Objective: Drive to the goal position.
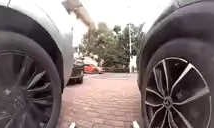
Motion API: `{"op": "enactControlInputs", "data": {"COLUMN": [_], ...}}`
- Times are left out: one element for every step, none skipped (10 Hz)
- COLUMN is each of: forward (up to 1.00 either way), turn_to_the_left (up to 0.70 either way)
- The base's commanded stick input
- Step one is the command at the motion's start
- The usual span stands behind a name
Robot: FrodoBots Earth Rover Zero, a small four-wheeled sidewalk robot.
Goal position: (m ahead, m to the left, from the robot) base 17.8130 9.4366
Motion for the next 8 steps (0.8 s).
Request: {"op": "enactControlInputs", "data": {"forward": [0.45,0.45,0.45,0.45,0.45,0.45,0.45,0.45], "turn_to_the_left": [0.0,0.0,0.0,0.0,0.0,0.0,0.0,0.0]}}
